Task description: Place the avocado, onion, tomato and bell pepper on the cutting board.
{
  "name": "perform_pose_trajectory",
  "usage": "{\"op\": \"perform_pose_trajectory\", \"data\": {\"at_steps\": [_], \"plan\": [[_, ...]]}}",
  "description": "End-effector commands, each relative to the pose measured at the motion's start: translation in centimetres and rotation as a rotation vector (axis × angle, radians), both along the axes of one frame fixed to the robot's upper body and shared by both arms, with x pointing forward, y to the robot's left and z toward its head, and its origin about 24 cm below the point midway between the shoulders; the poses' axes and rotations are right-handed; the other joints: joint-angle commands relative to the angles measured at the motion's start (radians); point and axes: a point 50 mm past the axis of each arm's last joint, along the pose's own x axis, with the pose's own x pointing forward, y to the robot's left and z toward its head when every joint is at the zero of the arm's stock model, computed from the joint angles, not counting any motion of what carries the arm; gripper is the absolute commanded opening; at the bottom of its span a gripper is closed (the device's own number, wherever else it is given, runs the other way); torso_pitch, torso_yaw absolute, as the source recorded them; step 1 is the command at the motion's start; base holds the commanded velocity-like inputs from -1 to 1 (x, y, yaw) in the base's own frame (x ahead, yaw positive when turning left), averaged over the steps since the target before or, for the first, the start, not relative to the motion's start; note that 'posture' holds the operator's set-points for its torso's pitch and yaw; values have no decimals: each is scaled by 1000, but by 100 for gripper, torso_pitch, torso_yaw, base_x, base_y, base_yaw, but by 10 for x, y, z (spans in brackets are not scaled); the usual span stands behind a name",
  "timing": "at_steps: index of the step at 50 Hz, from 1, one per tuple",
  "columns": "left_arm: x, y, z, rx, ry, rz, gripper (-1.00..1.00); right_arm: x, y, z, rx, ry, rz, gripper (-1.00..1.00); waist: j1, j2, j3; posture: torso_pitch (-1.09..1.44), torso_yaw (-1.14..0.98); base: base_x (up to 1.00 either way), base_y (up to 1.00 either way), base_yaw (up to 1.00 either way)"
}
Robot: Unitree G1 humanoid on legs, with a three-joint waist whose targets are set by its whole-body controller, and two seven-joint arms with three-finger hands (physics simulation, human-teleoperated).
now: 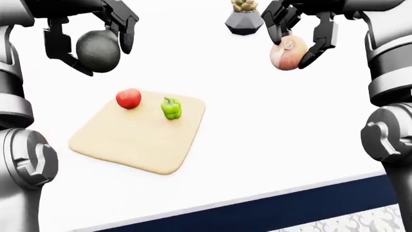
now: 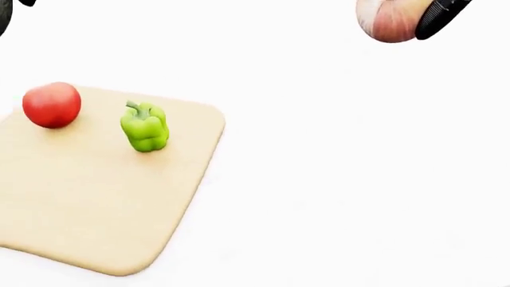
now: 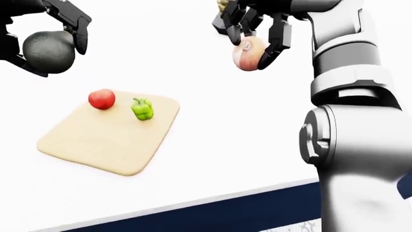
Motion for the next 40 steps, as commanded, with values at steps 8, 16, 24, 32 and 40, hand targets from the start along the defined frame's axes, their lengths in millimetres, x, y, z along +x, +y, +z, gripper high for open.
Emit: {"op": "perform_pose_trajectory", "data": {"at_steps": [8,16,24,32,40], "plan": [[-10,2,19,-29,-84,-5,-100,-10,6,26,21,-110,32,-100,-11,60,-27,0,0,0,30,0],[-10,4,18,-32,-82,-2,-100,-10,7,26,23,-107,37,-100,-18,-13,-19,0,0,0,32,0],[-10,5,19,-32,-83,1,-100,-10,8,26,22,-107,38,-100,-6,-68,-43,0,0,0,32,0],[-11,5,20,-33,-81,3,-100,-10,8,28,22,-106,40,-100,2,12,-28,0,0,0,32,0],[-10,5,19,-38,-78,7,-100,-10,7,27,22,-105,39,-100,-13,33,-29,0,0,0,32,0]]}}
